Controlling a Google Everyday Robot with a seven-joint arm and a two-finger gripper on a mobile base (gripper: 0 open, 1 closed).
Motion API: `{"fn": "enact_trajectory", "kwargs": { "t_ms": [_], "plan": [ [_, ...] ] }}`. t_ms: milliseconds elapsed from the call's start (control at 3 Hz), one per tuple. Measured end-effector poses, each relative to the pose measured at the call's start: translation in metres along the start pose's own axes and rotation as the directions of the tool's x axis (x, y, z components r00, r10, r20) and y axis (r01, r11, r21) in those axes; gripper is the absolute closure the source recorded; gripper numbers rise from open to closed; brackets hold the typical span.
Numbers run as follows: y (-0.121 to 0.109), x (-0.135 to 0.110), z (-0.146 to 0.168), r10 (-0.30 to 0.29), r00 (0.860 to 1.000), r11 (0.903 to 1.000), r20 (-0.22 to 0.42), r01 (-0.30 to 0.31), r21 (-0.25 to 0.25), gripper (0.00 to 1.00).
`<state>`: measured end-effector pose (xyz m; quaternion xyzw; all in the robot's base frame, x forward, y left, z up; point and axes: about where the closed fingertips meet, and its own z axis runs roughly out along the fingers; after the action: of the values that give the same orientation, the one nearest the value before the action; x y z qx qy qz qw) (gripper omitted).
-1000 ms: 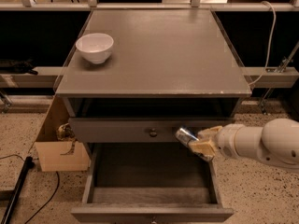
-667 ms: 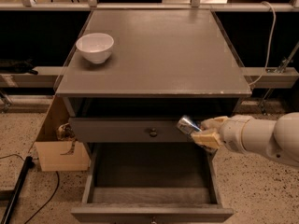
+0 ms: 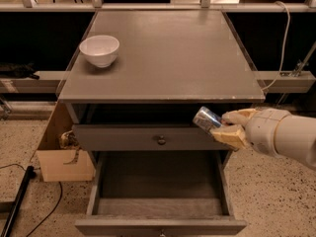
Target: Pick redbull can from middle drawer and place on counter
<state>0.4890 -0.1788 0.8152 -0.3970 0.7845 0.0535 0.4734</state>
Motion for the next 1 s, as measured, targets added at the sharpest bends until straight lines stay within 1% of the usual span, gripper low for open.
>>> {"fn": "enact_trajectory", "kwargs": {
  "t_ms": [333,667,1000],
  "plan": [
    [-0.006,-0.025,-0.017,-0.054,0.998,0.9975,0.01,0.053,0.047,1.0],
    [-0.009,-0.032,-0.016,-0.077,0.997,0.9961,0.003,0.076,0.043,1.0],
    [-0.02,-0.066,-0.007,-0.136,0.99,0.9899,0.026,0.135,0.044,1.0]
  ]
}}
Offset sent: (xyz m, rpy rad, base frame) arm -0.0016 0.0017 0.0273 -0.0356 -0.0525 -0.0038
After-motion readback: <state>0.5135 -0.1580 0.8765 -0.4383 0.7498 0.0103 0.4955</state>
